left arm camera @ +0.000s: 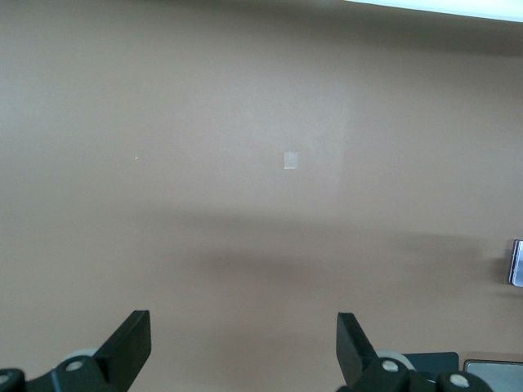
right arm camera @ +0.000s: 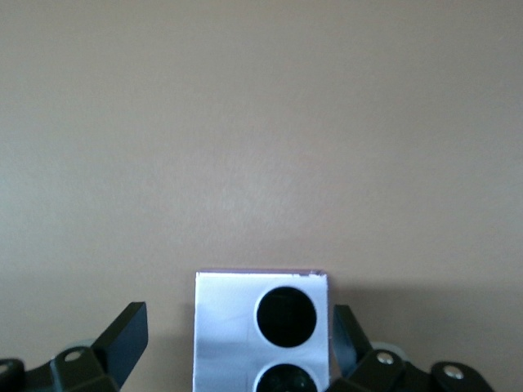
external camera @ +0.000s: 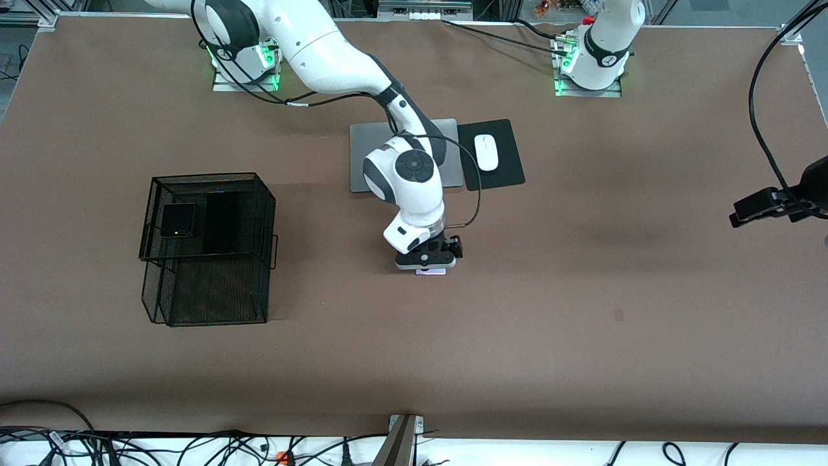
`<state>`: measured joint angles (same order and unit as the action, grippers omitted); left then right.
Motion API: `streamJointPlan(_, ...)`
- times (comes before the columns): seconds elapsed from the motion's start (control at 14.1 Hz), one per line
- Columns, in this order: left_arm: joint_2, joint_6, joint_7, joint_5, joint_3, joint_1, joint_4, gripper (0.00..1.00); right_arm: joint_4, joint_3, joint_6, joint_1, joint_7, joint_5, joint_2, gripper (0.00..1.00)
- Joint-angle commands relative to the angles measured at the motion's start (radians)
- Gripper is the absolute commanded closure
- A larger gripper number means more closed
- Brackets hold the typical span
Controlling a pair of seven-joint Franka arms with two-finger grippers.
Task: Place phones with both arms
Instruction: 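Lift the white flip phone and carry it over the basket with the right gripper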
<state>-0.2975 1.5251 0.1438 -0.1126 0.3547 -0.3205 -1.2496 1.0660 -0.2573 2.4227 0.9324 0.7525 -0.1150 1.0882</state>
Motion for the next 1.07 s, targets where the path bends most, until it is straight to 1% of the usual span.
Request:
streamJointPlan(0.0, 0.024, -0.032, -0.009, 0.016, 0.007, -0.012, -0.016, 0.0, -0.029, -0.007, 0.033, 0.005, 0.008, 0.047, 0.035, 0.0)
streamJointPlan(0.14, 0.038, -0.048, -0.007, 0.022, 0.01, -0.014, -0.014, 0.0, -0.029, -0.007, 0.033, 0.005, 0.005, 0.083, 0.039, 0.0)
streamJointPlan(0.28, 0.061, -0.059, -0.01, 0.005, 0.01, -0.006, -0.016, 0.0, -0.029, -0.007, 0.035, 0.006, 0.007, 0.087, 0.045, 0.0)
streamJointPlan(0.36, 0.096, -0.069, -0.027, 0.013, 0.001, -0.003, -0.036, 0.0, -0.029, -0.007, 0.035, 0.008, 0.008, 0.089, 0.047, 0.0)
streamJointPlan(0.43, 0.11, -0.069, -0.061, 0.017, -0.006, 0.006, -0.047, 0.0, -0.029, -0.007, 0.035, 0.009, 0.01, 0.089, 0.048, 0.0)
streamJointPlan(0.5, 0.118, -0.069, -0.11, 0.02, -0.034, 0.035, -0.051, 0.0, -0.029, -0.007, 0.035, 0.016, 0.01, 0.089, 0.048, 0.0)
streamJointPlan(0.57, 0.138, -0.071, -0.153, 0.022, -0.102, 0.102, -0.06, 0.0, -0.028, -0.007, 0.035, 0.017, 0.01, 0.09, 0.051, 0.0)
streamJointPlan(0.64, 0.158, -0.071, -0.168, 0.034, -0.19, 0.183, -0.086, 0.0, -0.028, -0.007, 0.035, 0.02, 0.013, 0.097, 0.056, 0.0)
streamJointPlan(0.71, 0.172, -0.071, -0.174, 0.062, -0.233, 0.223, -0.114, 0.0, -0.028, -0.007, 0.035, 0.022, 0.013, 0.097, 0.059, 0.0)
streamJointPlan(0.85, 0.173, -0.062, -0.176, 0.067, -0.241, 0.23, -0.142, 0.0, -0.028, -0.008, 0.041, 0.022, 0.013, 0.109, 0.065, 0.02)
streamJointPlan(1.0, 0.172, -0.062, -0.176, 0.068, -0.24, 0.23, -0.151, 0.0, -0.028, -0.008, 0.042, 0.022, 0.01, 0.12, 0.071, 0.13)
